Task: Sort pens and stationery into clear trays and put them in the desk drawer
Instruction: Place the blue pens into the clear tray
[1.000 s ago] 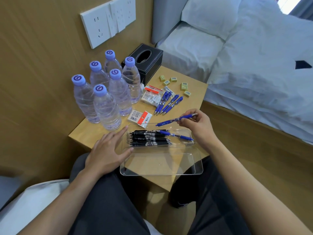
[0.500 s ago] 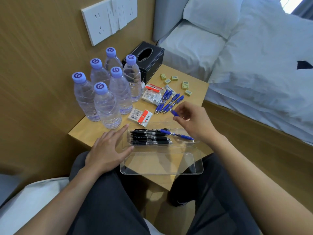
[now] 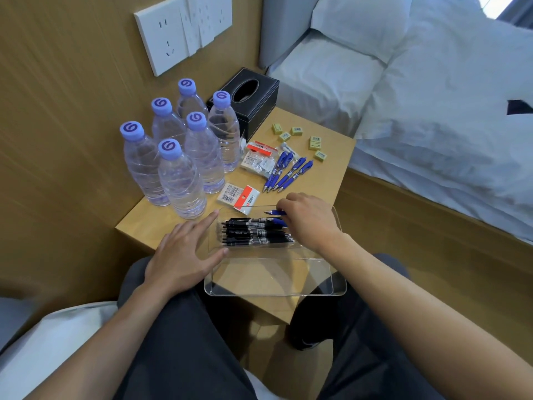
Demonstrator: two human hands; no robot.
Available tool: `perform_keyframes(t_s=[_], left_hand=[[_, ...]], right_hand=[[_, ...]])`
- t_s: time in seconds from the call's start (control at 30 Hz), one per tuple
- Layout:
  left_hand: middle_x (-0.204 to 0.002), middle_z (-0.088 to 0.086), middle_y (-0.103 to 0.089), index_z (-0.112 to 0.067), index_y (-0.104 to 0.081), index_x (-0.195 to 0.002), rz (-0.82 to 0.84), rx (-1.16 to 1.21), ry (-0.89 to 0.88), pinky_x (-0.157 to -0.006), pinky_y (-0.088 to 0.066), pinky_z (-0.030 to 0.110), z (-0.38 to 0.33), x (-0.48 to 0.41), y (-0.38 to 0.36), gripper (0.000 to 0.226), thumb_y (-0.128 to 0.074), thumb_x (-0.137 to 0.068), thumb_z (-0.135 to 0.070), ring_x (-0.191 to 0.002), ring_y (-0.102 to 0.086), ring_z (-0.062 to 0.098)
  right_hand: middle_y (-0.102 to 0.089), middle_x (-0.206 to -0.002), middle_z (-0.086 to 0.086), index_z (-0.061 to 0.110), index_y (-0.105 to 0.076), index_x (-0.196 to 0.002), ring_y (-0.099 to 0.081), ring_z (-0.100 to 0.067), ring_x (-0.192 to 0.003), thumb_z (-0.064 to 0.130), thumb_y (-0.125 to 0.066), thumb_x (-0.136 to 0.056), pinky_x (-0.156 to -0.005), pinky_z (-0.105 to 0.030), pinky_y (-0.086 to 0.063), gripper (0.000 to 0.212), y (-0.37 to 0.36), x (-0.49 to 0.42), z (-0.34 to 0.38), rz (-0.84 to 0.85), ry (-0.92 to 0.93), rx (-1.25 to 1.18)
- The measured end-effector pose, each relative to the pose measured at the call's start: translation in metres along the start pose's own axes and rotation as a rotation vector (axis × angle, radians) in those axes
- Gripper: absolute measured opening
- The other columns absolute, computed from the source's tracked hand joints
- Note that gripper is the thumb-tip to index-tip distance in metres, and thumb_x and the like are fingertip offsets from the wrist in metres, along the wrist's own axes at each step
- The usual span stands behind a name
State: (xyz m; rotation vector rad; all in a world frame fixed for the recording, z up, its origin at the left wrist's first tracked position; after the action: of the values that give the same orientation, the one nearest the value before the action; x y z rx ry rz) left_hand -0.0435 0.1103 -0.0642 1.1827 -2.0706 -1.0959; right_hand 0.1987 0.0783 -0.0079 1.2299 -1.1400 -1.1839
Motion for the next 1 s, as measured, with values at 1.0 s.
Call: perform_keyframes(t_s=[1.0], left_hand=[[-0.135, -0.017, -0.049, -0.053, -0.009, -0.154, -0.006, -0.017, -0.004, -0.109, -0.038, 0.04, -0.001, 0.0, 0.001, 0.084, -0.052, -0.085, -0.071, -0.127, -0.044, 0.009]], right_hand=[[-0.063, -0.097, 0.003, 0.022, -0.061, -0.087, -0.062, -0.019, -0.093, 0.029, -0.065, -0.093, -0.079, -0.033, -0.052, 0.009, 0.006, -0.046, -0.084, 0.2, -0.132, -0.285]])
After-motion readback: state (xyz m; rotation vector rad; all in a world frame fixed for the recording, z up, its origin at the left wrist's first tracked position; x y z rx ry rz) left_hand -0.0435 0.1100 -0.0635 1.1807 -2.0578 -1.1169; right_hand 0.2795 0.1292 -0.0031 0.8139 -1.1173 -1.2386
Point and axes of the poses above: each hand's wrist, its own x-axis away from the middle knuckle, its own y-axis out of the back of the hand, z = x × y, the point moved 7 cm from there along -x, towards the middle knuckle
